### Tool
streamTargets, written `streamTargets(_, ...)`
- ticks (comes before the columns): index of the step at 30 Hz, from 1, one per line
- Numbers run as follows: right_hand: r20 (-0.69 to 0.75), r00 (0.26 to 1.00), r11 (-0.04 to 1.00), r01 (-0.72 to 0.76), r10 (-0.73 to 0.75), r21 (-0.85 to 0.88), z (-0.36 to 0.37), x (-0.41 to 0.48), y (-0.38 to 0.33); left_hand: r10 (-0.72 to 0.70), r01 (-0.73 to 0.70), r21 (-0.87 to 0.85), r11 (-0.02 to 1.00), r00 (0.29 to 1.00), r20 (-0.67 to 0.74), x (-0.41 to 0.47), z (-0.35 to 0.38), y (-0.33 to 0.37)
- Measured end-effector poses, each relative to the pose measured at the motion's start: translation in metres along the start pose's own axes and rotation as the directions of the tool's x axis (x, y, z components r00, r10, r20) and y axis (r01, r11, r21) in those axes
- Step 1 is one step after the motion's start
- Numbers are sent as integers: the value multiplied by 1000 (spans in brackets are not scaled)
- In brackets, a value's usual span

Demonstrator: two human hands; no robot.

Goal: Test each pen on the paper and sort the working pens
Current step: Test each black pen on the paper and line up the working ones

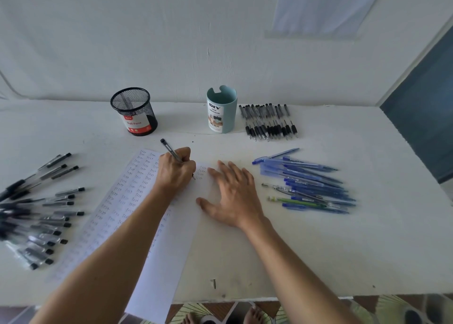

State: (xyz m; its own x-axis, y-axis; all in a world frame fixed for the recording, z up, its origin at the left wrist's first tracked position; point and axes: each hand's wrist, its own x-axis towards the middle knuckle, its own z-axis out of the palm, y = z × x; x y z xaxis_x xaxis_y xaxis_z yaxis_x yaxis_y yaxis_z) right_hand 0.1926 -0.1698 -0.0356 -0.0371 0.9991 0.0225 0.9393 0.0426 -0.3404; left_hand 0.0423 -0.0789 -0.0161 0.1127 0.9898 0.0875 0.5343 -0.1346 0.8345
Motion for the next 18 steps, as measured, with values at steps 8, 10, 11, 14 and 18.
streamTargets(8, -6, 1000, 1000, -1, 2, 14, 0, 0, 0, -14, 14, 5, 1000, 1000, -18, 0, 2, 1)
streamTargets(10, -8, 1000, 1000, 0, 0, 19, 0, 0, 0, -14, 14, 0, 1000, 1000, -16, 0, 2, 0)
streamTargets(11, -7, 1000, 1000, 1, 0, 22, 0, 0, 0, -10, 10, -5, 1000, 1000, -13, 0, 2, -1)
streamTargets(14, 0, 1000, 1000, 2, -2, 11, -1, 0, 0, 24, -25, 17, 1000, 1000, 8, -1, 1, 0)
streamTargets(18, 1, 1000, 1000, -1, 1, 10, -1, 0, -1, 23, -23, 10, 1000, 1000, -6, -1, 2, 1)
